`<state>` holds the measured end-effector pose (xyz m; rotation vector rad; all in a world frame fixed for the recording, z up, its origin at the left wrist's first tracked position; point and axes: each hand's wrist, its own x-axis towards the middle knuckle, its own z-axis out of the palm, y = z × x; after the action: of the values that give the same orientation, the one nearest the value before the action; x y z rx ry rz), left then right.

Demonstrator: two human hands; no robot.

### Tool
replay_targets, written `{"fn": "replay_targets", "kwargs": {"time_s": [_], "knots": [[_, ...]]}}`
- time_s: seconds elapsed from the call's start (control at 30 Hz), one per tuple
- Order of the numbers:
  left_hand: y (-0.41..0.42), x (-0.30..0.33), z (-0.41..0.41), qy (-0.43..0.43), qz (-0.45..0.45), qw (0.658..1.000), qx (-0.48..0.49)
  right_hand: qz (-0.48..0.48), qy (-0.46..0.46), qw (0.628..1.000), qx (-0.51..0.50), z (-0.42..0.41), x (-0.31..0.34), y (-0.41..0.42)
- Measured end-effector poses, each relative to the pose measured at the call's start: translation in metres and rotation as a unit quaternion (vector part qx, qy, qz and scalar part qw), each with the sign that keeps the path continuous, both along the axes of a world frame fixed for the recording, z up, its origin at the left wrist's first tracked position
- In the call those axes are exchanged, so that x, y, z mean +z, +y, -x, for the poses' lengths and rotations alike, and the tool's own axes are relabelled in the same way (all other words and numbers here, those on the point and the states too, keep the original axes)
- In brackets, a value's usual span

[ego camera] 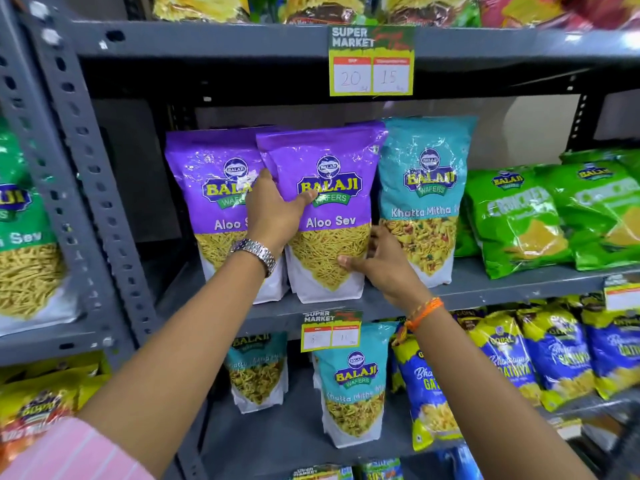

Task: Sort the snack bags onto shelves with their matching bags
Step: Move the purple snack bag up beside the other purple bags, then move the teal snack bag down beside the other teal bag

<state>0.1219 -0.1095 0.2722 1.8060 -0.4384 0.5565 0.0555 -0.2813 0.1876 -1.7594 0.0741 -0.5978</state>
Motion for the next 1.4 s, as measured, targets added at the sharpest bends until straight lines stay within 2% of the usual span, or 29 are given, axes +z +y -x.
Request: {"fn": "replay_targets", "kwargs": {"time_s": [0.13,0.3,0.4,0.57,0.67,0.77,0.9,1.03,1.13,1.4], "knots": [[0.011,0.000,0.016,-0.039,-0.044,0.997,0.054,0.037,-0.001,0.999,-0.029,0.004,-0.001,0.001],[0.030,-0.006,0.055,-0.054,0.000,0.998,0.041,0.099,0.013,0.992,-0.079,0.029,-0.003,0.001],[0.025,-0.021,0.080,-0.055,0.019,0.998,-0.011,0.058,-0.014,0.992,-0.112,0.054,0.001,-0.014],[-0.036,-0.059,0.101,0.004,0.004,0.987,-0.163,-0.052,-0.154,0.964,-0.208,0.080,0.027,-0.071],[-0.081,-0.084,0.101,0.006,-0.090,0.977,-0.193,-0.086,-0.197,0.951,-0.220,0.068,0.043,-0.119],[-0.118,-0.098,0.096,0.004,-0.135,0.975,-0.175,-0.091,-0.152,0.970,-0.168,0.047,0.053,-0.153],[-0.152,-0.098,0.082,0.034,-0.088,0.992,-0.080,-0.086,-0.099,0.990,-0.041,0.025,0.062,-0.170],[-0.174,-0.090,0.073,0.089,-0.031,0.995,-0.014,-0.108,-0.081,0.989,0.055,0.003,0.064,-0.179],[-0.181,-0.090,0.066,0.104,-0.021,0.994,0.004,-0.110,-0.075,0.986,0.103,-0.003,0.062,-0.186],[-0.190,-0.086,0.065,0.103,-0.014,0.994,-0.013,-0.098,-0.107,0.986,0.082,0.014,0.062,-0.202]]}}
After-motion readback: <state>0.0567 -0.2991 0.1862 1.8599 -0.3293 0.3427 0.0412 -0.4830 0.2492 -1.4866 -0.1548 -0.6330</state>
